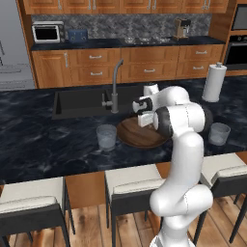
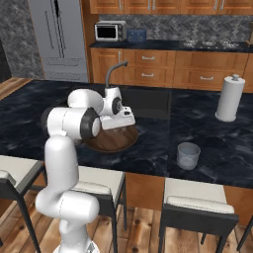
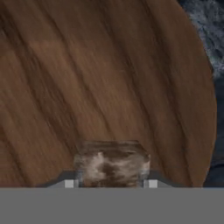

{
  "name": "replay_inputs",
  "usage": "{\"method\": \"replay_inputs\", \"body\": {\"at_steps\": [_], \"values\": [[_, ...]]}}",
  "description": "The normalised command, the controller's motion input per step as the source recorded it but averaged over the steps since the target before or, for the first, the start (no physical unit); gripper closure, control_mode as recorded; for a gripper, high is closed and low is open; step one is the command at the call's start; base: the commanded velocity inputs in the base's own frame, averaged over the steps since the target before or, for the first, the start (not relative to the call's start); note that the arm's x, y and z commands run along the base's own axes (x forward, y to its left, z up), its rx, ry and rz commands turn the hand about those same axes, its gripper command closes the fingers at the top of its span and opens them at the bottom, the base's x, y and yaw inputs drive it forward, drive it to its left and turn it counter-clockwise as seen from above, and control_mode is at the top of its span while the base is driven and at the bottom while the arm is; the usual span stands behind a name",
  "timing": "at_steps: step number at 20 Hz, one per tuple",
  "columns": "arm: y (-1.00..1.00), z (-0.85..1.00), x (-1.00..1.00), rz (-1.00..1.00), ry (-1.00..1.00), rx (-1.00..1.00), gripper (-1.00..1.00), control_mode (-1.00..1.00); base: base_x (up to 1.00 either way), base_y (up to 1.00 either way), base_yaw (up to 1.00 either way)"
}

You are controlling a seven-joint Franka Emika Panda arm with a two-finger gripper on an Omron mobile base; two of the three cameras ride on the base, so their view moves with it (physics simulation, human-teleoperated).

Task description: There are four ice cubes in the ice bowl. Place two ice cubes in each glass of water.

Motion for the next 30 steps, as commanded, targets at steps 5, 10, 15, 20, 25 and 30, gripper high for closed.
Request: {"method": "replay_inputs", "body": {"at_steps": [5,10,15,20,25,30], "values": [[-0.58,0.82,-0.9,-0.13,0.0,0.0,1.0,-1.0,0.0,0.0,0.0],[-0.9,0.65,-0.72,-0.17,0.0,0.0,1.0,-1.0,0.0,0.0,0.0],[-0.98,0.31,-0.7,-0.16,0.0,0.0,1.0,-1.0,0.0,0.0,0.0],[-1.0,0.08,-0.32,-0.15,0.0,0.0,1.0,-1.0,0.0,0.0,0.0],[-1.0,0.01,-0.04,-0.13,0.0,0.0,1.0,-1.0,0.0,0.0,0.0],[-0.95,0.0,0.07,-0.11,0.01,0.0,1.0,-1.0,0.0,0.0,0.0]]}}
